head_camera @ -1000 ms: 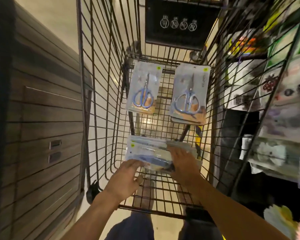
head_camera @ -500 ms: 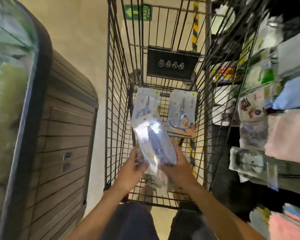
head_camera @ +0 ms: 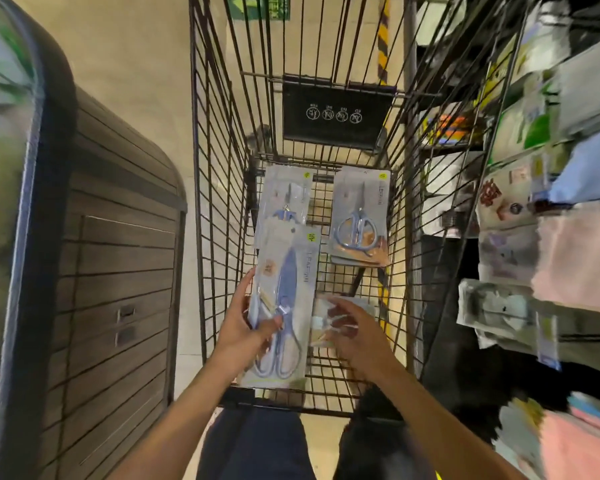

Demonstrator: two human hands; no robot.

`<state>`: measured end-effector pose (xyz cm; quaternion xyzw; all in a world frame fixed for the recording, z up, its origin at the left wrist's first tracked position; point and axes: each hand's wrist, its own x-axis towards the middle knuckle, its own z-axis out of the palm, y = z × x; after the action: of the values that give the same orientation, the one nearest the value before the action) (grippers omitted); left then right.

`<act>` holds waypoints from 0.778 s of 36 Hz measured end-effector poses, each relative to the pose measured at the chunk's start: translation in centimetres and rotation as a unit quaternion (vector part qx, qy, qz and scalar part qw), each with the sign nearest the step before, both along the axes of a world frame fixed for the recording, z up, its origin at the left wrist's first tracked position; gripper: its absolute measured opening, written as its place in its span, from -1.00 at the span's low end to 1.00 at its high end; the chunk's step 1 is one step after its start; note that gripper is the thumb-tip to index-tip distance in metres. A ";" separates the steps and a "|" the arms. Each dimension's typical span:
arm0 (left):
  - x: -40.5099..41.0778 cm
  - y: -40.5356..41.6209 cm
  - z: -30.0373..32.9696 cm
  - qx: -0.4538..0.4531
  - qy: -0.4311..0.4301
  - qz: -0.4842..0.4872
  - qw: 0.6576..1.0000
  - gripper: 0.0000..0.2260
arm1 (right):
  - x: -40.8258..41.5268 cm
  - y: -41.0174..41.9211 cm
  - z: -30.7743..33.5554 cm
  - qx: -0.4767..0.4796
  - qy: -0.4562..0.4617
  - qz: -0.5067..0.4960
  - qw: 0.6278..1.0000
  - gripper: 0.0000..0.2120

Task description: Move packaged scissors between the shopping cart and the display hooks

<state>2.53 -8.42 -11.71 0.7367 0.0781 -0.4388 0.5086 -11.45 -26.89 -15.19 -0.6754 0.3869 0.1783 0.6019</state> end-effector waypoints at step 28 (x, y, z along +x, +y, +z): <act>-0.2 2.1 -7.1 0.003 -0.039 0.050 0.998 -0.22 | -0.7 0.3 -14.4 -0.362 -0.004 0.406 0.839 -0.18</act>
<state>2.36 -6.37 -18.78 0.7498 0.0960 -0.3838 0.5304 -12.14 -26.63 -29.56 -0.9423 0.1130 0.2515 0.1897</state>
